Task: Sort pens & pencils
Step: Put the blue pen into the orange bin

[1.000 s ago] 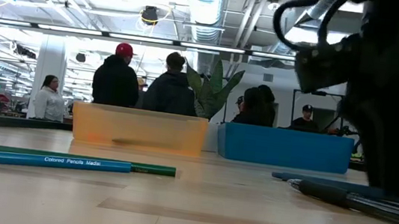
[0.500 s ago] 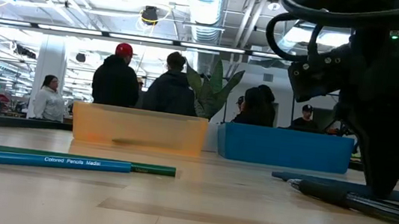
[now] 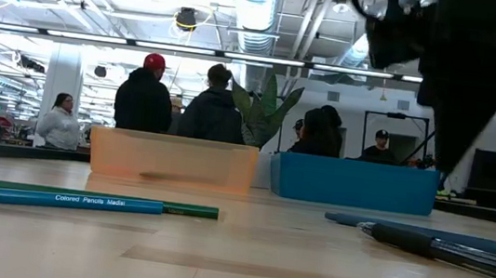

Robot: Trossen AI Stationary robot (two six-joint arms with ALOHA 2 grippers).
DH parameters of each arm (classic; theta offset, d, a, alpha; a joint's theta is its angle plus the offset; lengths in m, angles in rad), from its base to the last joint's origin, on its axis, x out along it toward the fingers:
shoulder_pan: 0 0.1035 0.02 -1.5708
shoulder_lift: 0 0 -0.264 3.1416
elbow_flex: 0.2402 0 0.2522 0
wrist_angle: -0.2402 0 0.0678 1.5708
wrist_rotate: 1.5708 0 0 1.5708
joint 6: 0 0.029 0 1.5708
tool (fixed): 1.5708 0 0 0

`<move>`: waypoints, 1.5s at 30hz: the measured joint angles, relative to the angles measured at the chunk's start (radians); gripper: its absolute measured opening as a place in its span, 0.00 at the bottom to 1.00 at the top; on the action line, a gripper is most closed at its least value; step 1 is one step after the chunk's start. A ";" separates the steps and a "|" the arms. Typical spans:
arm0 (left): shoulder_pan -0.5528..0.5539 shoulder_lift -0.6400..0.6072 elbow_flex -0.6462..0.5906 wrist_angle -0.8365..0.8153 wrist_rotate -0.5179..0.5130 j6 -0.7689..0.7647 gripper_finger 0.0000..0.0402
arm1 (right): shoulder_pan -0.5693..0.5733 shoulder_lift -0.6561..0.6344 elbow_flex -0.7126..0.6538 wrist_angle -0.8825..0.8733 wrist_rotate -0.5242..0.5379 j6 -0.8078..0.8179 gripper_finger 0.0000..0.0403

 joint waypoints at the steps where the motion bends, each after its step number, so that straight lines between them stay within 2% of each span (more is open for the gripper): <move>1: 0.000 0.000 0.000 0.000 -0.003 0.000 0.42 | 0.002 -0.013 0.000 -0.002 0.012 0.006 0.03; 4: 0.000 0.000 0.000 0.009 0.001 0.001 0.42 | 0.018 -0.052 0.000 -0.008 0.044 0.031 0.09; 7: 0.018 0.024 0.001 0.046 0.067 0.088 0.42 | 0.067 -0.145 0.000 -0.008 0.097 0.080 0.16; 10: 0.065 0.065 0.000 0.170 0.197 0.236 0.42 | 0.142 -0.267 0.002 -0.025 0.171 0.170 0.19; 14: 0.137 0.159 0.001 0.415 0.432 0.476 0.42 | 0.257 -0.407 0.003 -0.060 0.311 0.301 0.21; 16: 0.177 0.212 0.000 0.476 0.541 0.564 0.42 | 0.306 -0.453 0.003 -0.092 0.360 0.357 0.21; 19: 0.239 0.294 0.001 0.541 0.657 0.661 0.42 | 0.361 -0.488 0.003 -0.127 0.414 0.433 0.20; 25: 0.335 0.459 0.000 0.634 0.848 0.795 0.42 | 0.431 -0.486 0.003 -0.140 0.433 0.519 0.19; 28: 0.360 0.535 0.000 0.675 0.889 0.854 0.42 | 0.448 -0.479 0.003 -0.135 0.436 0.555 0.19; 37: 0.377 0.722 0.003 0.809 0.908 1.005 0.42 | 0.472 -0.467 0.002 -0.148 0.432 0.629 0.19; 45: 0.380 0.815 0.008 0.883 0.906 1.051 0.41 | 0.471 -0.468 0.002 -0.148 0.434 0.629 0.19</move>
